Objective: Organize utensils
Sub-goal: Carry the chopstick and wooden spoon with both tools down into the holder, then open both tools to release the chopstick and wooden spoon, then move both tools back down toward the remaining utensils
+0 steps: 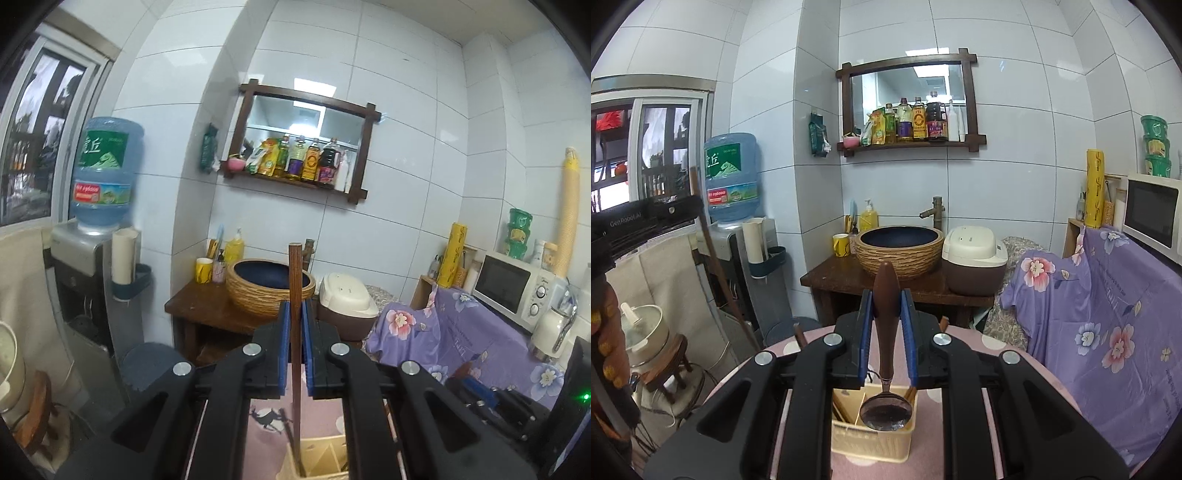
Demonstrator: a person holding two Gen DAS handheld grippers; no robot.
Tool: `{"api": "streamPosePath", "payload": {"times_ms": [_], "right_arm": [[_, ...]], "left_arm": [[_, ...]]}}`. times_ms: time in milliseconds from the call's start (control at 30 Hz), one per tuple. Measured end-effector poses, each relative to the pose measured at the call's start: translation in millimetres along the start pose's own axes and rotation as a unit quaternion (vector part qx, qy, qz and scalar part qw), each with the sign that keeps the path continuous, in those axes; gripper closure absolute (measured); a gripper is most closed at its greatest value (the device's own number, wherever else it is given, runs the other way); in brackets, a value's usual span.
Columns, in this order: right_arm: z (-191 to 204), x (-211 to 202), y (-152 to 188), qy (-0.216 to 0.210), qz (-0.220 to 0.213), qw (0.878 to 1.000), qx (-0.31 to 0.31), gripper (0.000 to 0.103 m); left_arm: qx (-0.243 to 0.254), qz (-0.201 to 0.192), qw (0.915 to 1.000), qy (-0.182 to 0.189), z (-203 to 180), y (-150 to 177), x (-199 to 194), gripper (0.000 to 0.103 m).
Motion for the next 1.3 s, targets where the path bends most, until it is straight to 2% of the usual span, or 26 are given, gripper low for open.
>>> {"api": "streamPosePath", "payload": {"times_ms": [100,233,467,567,700,767,833,900,933,967,1033,1067,1200,1300], "right_arm": [[7,20,13,0.009,0.012,1.000,-0.004,0.087],[13,45,45,0.011,0.045,0.999,-0.007,0.087],[12,75,96,0.009,0.091,0.996,-0.010,0.087],[13,75,106,0.006,0.089,0.996,-0.015,0.087],[14,80,117,-0.002,0.104,0.994,-0.020,0.087],[11,81,121,-0.009,0.105,0.994,-0.013,0.086],[8,79,124,-0.016,0.103,0.994,-0.011,0.081],[5,71,128,-0.023,0.099,0.995,-0.019,0.068],[4,66,129,-0.026,0.093,0.995,-0.024,0.059],[3,58,133,-0.034,0.087,0.995,-0.031,0.056],[6,44,145,-0.071,0.097,0.992,-0.046,0.056],[9,36,155,-0.103,0.108,0.987,-0.056,0.056],[29,3,205,-0.197,0.145,0.961,-0.129,0.056],[41,-15,249,-0.218,0.175,0.942,-0.184,0.056]], "left_arm": [[-0.002,0.016,0.9999,-0.006,-6,17,24,0.095],[-0.017,0.052,0.9984,-0.007,-3,60,52,0.095],[-0.037,0.101,0.9942,-0.010,11,125,73,0.095],[-0.049,0.124,0.9910,-0.007,15,148,78,0.095],[-0.036,0.130,0.9907,-0.017,17,164,82,0.095],[-0.035,0.129,0.9910,-0.011,17,164,79,0.095],[-0.042,0.133,0.9901,-0.006,18,164,75,0.094],[-0.044,0.133,0.9901,0.002,16,162,68,0.080],[-0.042,0.129,0.9907,-0.001,16,161,59,0.056],[-0.039,0.125,0.9913,-0.005,16,161,52,0.039],[-0.034,0.119,0.9924,-0.006,16,165,35,0.038],[-0.031,0.126,0.9915,-0.006,17,170,26,0.037],[-0.059,0.159,0.9856,-0.005,27,197,3,0.035],[-0.069,0.185,0.9802,-0.016,33,224,-13,0.035]]}}
Point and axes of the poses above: each gripper's, at about its wrist camera, not at the fingertips, and x roughly the way its jaws point, z to its left, y to its underside, the point moved 6 cm from there along x, roughly the way its jaws point, and after that the axes turned 15 degrees about y, right-handed, at the moved point
